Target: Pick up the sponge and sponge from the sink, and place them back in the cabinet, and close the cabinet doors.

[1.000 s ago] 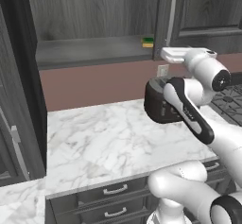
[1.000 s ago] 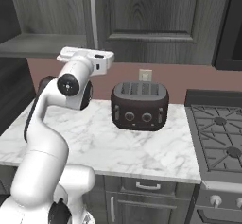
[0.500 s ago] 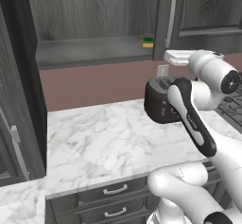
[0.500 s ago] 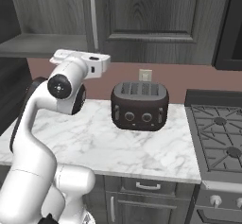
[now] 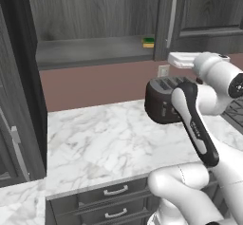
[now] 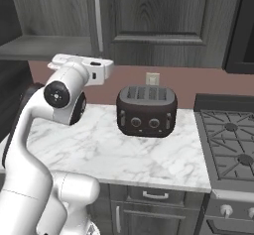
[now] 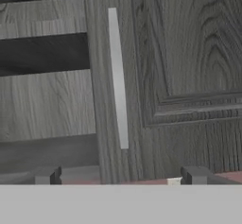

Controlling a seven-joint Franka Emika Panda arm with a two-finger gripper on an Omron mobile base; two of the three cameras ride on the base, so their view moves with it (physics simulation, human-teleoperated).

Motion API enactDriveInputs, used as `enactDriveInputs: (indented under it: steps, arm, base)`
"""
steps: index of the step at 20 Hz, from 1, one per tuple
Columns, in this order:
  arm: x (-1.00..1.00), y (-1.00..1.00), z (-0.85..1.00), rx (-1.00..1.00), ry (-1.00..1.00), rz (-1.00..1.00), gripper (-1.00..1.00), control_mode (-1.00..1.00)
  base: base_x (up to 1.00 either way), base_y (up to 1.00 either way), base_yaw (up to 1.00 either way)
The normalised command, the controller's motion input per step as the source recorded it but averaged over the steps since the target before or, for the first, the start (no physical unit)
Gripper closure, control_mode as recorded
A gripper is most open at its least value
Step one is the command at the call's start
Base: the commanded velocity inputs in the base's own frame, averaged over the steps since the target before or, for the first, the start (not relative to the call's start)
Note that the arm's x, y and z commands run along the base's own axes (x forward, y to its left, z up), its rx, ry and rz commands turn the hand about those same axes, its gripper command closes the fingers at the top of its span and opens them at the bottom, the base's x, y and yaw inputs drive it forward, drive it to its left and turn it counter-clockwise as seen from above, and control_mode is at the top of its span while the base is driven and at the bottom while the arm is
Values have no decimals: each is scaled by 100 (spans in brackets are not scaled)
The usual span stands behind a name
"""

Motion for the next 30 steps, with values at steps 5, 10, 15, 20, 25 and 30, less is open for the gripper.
enactDriveInputs:
  steps: [5, 10, 15, 20, 25, 30]
  arm:
    - [-25, 0, 0, 0, 1, 0, -100, -100]
    - [-32, 0, 0, 0, 0, 0, -100, -100]
    - [-25, 0, 0, 0, 0, 0, -100, -100]
    - [-23, 0, 0, 0, 1, 0, -100, -100]
    - [-30, 2, 0, 0, 0, 0, -100, -100]
    - [-38, 21, 0, 0, 0, 0, -100, -100]
  base:
    - [0, 0, 0]
    - [0, 0, 0]
    - [0, 0, 0]
    - [0, 0, 0]
    - [0, 0, 0]
    - [0, 0, 0]
